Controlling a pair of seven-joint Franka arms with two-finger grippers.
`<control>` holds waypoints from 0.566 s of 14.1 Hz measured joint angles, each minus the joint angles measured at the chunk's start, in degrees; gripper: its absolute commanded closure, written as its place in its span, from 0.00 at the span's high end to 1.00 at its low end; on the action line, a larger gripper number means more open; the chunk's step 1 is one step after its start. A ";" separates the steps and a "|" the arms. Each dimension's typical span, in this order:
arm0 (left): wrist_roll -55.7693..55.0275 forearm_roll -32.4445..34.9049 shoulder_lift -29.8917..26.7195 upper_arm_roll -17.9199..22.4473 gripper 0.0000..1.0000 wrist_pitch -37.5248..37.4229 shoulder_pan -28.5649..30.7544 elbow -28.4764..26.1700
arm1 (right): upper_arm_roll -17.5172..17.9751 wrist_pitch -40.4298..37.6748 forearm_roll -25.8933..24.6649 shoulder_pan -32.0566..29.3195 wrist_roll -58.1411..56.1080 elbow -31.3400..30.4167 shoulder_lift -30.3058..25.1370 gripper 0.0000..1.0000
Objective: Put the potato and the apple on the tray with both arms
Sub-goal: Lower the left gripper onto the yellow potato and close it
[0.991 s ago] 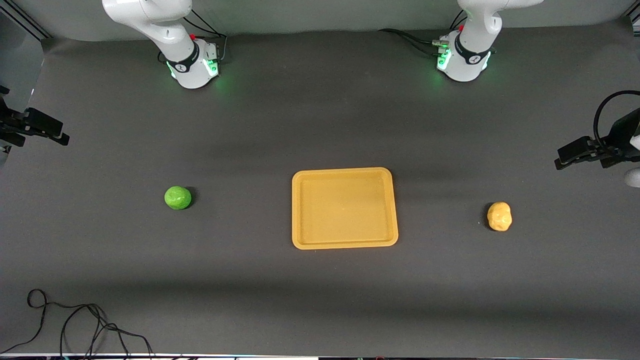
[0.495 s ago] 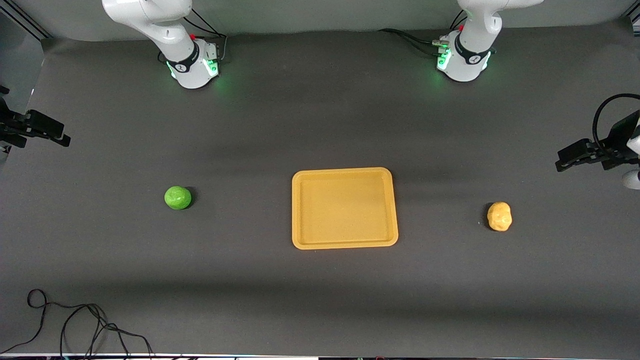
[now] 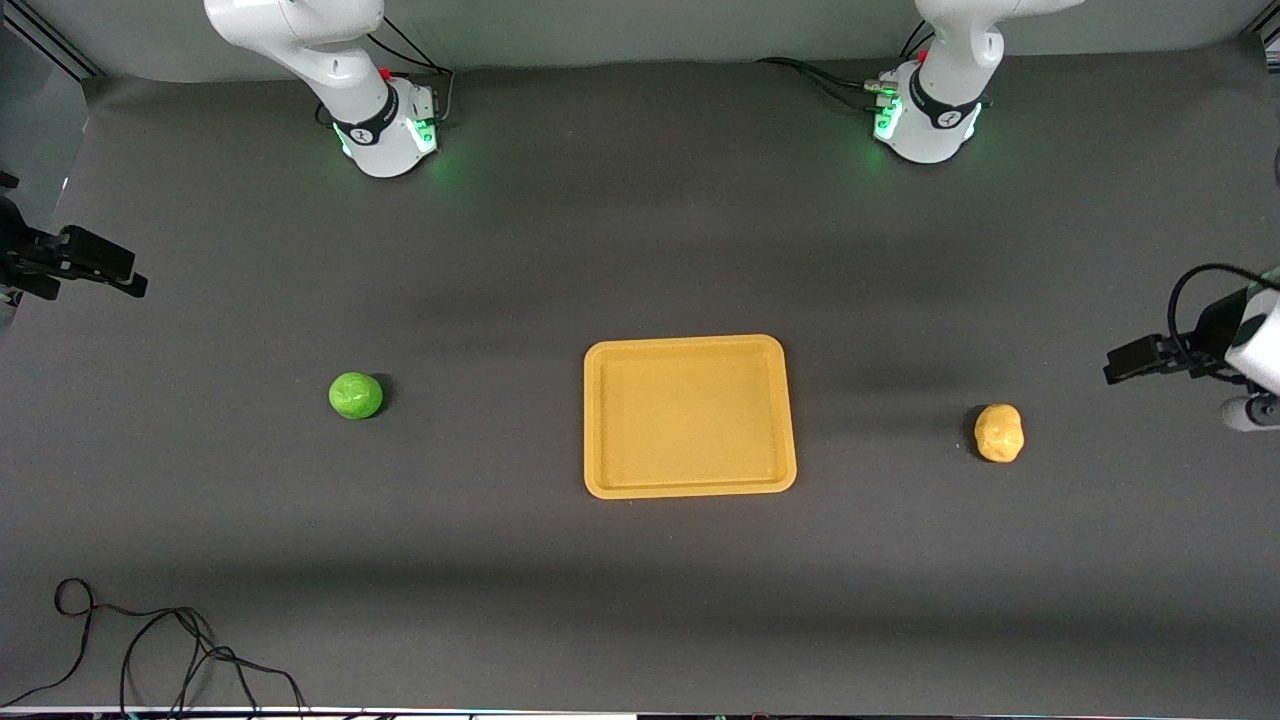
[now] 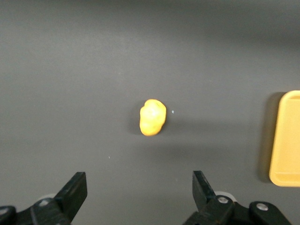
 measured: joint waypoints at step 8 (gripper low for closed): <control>0.26 1.15 10.19 -0.76 1.00 23.26 -0.78 -12.39 | -0.78 0.07 0.21 -0.04 0.04 0.12 0.09 1.00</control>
